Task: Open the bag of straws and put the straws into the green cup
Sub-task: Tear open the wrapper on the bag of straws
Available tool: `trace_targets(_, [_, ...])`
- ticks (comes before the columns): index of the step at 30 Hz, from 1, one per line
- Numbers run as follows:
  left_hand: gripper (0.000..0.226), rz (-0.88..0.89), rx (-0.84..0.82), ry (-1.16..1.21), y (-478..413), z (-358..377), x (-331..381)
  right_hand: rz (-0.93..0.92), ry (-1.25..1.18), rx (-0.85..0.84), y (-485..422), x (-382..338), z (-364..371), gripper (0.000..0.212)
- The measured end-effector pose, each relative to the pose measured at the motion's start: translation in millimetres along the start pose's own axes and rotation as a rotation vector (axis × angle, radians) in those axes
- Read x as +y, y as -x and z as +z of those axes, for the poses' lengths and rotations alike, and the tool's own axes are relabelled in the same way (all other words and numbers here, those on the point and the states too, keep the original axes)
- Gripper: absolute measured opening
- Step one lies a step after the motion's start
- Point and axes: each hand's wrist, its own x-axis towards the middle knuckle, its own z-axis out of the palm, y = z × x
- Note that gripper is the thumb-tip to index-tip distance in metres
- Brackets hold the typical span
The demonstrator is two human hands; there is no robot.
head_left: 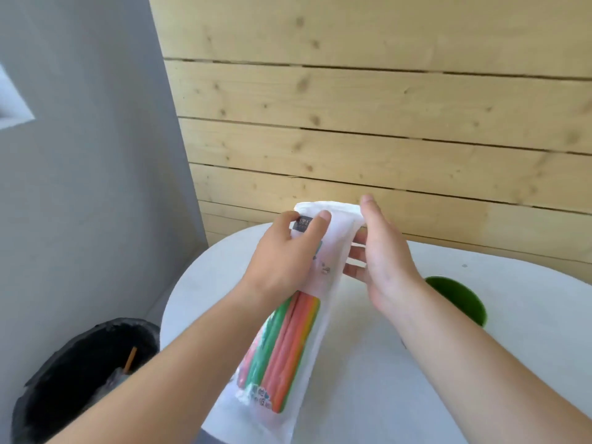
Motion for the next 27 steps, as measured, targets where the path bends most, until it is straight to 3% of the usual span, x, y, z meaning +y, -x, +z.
trace_targets(7, [0.035, 0.189, -0.068, 0.143, 64.0, 7.1, 56.1, -0.126, -0.001, -0.123, 68.5, -59.1, -31.9, 0.073])
trace_targets(9, [0.043, 0.216, -0.099, 0.171, 78.3, 10.2, 66.0, -0.18, -0.046, -0.155, 87.8, -67.5, -39.8, 0.07])
trace_targets(12, [0.061, 0.233, -0.005, 0.066, 91.9, 9.8, 77.9, -0.279, -0.109, -0.22, 106.9, -70.3, -49.5, 0.063])
trace_targets(16, [0.026, 0.242, -0.113, 0.262, 107.8, 3.9, 80.7, -0.375, -0.096, -0.289, 125.5, -59.4, -53.1, 0.055])
trace_targets(19, [0.015, 0.225, -0.137, 0.36, 112.5, 2.9, 72.9, -0.415, -0.073, -0.286, 126.7, -47.0, -52.0, 0.049])
trace_targets(24, [0.029, 0.172, -0.145, 0.419, 110.0, -7.1, 61.2, -0.414, -0.075, -0.326, 128.4, -35.7, -51.8, 0.022])
trace_targets(27, [0.032, 0.151, -0.179, 0.427, 104.4, -19.7, 53.6, -0.434, -0.055, -0.351, 130.4, -28.0, -49.3, 0.021])
